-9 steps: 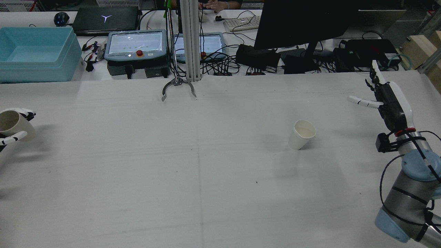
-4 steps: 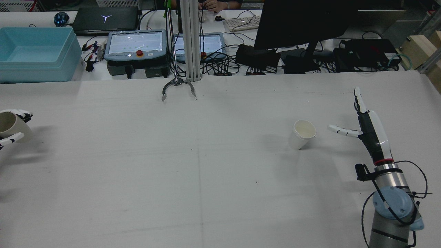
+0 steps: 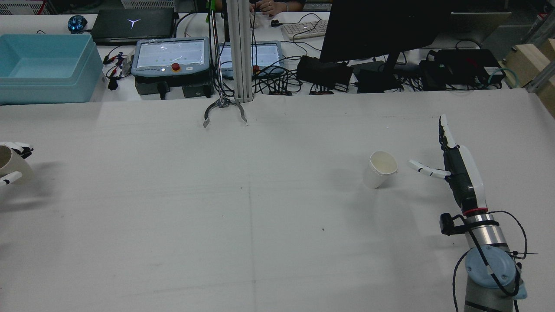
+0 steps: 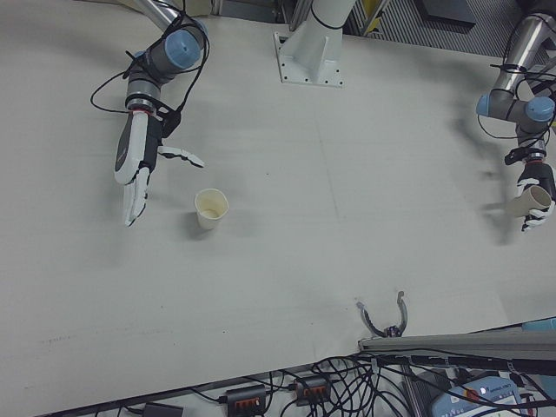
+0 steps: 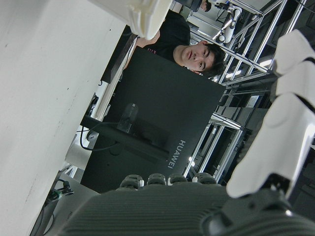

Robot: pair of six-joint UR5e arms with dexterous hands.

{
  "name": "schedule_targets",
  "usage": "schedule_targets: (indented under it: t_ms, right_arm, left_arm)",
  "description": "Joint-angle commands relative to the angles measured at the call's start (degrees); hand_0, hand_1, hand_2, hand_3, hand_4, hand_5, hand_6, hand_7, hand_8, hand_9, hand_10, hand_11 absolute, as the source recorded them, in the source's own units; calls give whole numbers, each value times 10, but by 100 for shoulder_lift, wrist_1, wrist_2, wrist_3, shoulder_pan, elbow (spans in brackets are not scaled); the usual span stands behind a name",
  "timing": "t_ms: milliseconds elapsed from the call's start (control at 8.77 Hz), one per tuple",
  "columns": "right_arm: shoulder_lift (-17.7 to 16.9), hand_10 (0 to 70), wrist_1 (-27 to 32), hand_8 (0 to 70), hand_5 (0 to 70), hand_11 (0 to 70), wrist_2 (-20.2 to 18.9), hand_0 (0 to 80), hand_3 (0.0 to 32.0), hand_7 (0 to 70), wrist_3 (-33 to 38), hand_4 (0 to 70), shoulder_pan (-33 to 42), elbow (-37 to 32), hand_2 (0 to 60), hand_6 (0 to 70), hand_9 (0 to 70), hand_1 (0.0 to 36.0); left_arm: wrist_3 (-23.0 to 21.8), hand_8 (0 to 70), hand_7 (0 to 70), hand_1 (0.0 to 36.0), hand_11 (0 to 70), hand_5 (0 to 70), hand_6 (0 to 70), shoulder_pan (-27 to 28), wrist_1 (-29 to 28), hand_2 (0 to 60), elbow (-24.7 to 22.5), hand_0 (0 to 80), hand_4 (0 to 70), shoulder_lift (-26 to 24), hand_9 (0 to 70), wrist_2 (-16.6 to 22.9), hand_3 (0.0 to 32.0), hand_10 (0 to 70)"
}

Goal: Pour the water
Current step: 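Move the right hand to the side of the white paper cup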

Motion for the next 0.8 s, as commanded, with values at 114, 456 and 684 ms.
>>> schedule_targets:
  t_ms: [114,456,684]
  right_arm:
    - [-12,0,-82,0,0,0,-1343,457,0,0,292,0,615,-55,208,0,0,159]
    - [85,0,-223,0,0,0,-1643,453,0,0,74,0,563,-310,197,0,0,155]
    - [128,0,-223,0,0,0,-1635,443,0,0,-7,0,571,-310,192,0,0,148]
  left_arm:
    - [9,159,351,360,166,700,203,10,-13,600,13,598,463,14,251,-6,0,97]
    - [18,160,350,360,168,700,203,18,-13,600,31,604,463,14,251,-6,0,98]
    - [18,161,350,360,169,700,203,18,-13,600,40,605,462,14,252,-6,0,99]
